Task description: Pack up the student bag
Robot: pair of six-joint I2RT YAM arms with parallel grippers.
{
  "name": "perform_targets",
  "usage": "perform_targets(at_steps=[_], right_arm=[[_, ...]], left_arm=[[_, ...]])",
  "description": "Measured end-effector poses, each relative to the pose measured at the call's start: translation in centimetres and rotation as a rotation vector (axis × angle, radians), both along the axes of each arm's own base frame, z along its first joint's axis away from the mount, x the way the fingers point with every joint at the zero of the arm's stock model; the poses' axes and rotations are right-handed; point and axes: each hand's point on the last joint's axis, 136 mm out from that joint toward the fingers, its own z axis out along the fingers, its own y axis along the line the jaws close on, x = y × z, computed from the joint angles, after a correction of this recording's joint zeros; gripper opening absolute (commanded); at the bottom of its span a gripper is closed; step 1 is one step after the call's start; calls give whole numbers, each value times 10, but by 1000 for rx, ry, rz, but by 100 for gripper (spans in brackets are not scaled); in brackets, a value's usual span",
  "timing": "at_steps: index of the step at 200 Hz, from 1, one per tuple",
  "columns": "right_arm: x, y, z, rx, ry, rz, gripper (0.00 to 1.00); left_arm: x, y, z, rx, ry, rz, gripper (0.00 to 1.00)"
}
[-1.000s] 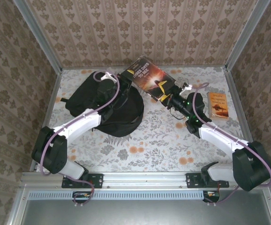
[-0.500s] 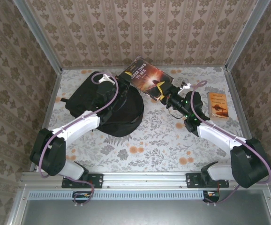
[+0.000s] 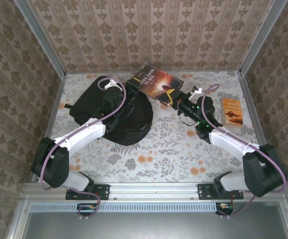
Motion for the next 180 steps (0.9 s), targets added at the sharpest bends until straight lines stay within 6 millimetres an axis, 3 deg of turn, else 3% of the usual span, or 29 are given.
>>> perform_targets(at_steps=[35, 62, 82, 112, 138, 158, 180], right_arm=[[-5, -25, -12, -127, 33, -55, 0], [-24, -50, -20, -254, 57, -105, 0], [-38, -67, -28, -346, 83, -135, 0], [-52, -82, -51, -467, 142, -141, 0], [-66, -87, -78, -549, 207, -117, 0], [-77, -90, -99, -589, 249, -95, 0], [-84, -92, -114, -616, 286, -77, 0]], left_arm=[[-20, 9, -11, 263, 23, -68, 55], [-26, 14, 2, 491, -18, -123, 62], [-30, 13, -7, 666, -17, -193, 67], [-34, -5, -62, 911, 63, -374, 69], [-57, -17, -118, 1091, 148, -553, 71], [-71, -23, -137, 1182, 171, -647, 71], [-73, -26, -140, 1234, 162, -684, 72]])
